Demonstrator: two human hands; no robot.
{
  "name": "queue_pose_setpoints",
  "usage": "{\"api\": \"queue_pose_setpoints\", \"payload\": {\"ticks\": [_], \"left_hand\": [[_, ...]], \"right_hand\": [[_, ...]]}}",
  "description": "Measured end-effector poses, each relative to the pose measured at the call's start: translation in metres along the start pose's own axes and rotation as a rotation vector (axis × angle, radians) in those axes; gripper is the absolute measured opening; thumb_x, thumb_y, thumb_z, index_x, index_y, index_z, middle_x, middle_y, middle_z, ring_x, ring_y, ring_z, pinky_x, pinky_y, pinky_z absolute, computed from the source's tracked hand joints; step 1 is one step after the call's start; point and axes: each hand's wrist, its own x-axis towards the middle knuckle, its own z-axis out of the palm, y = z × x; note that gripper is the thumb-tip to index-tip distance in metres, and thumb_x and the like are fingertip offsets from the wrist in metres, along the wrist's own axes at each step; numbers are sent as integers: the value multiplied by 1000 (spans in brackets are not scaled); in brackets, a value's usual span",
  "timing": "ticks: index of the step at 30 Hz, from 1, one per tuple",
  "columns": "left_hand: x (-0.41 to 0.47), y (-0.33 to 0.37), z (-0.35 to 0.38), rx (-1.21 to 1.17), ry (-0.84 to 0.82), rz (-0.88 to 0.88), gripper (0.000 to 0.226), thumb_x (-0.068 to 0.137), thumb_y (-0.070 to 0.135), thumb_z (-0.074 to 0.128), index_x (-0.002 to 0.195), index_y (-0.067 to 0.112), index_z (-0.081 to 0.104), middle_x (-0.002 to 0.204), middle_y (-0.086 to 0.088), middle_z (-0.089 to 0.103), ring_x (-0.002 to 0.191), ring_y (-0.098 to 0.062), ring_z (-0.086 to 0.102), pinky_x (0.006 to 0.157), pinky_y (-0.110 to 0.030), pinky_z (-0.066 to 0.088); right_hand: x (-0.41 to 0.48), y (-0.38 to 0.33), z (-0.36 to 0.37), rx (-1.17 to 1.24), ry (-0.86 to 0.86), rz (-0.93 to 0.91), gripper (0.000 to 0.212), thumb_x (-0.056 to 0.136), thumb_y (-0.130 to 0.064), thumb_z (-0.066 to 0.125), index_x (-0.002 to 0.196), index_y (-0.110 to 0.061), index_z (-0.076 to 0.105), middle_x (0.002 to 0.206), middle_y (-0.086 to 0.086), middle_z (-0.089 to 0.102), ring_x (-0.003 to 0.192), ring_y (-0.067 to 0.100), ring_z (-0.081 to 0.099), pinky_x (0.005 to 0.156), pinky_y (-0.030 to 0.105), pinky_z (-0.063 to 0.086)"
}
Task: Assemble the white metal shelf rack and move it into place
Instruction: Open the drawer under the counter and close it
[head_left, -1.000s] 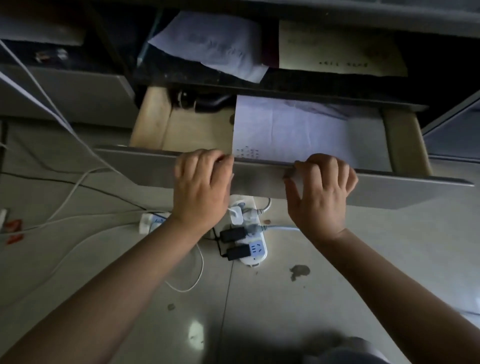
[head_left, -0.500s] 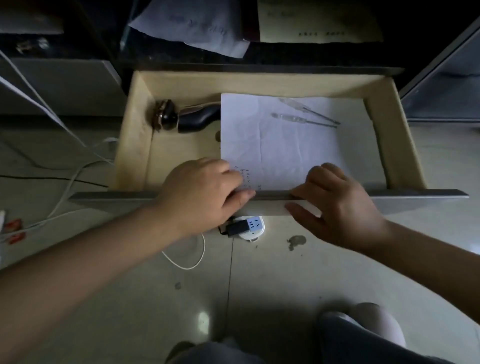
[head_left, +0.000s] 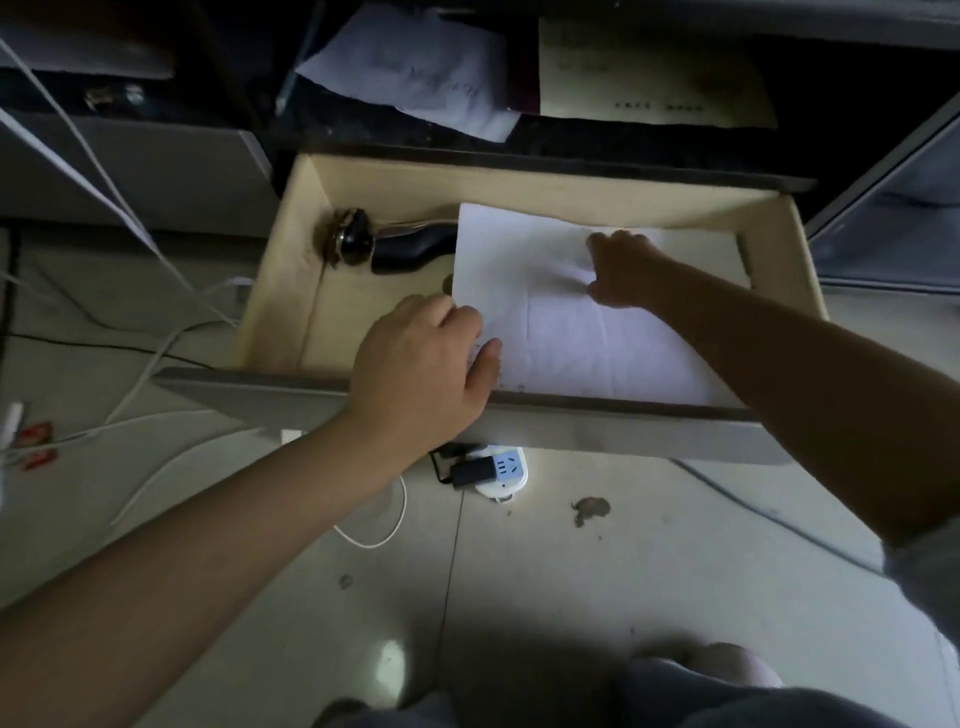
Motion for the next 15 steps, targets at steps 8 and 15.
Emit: {"api": "queue_pose_setpoints", "payload": {"ticks": [8, 15], "left_hand": [[-7, -6, 3, 77, 230, 284, 26, 90, 25, 42, 102, 3, 49, 84, -17, 63, 79, -29, 50, 62, -39, 42], [-22, -16, 25, 354, 408, 496, 55, 93, 50, 35, 114, 3, 51, 117, -14, 49, 110, -27, 48, 89, -43, 41]], "right_hand": [[-26, -15, 1, 57, 15, -245, 41, 88, -5, 50, 128, -2, 39, 99, 15, 56, 80, 21, 53, 68, 28, 46], [-72, -10, -12, 269, 191, -412, 54, 88, 6, 44, 140, -8, 31, 132, 18, 45, 103, 34, 53, 81, 33, 44]]}}
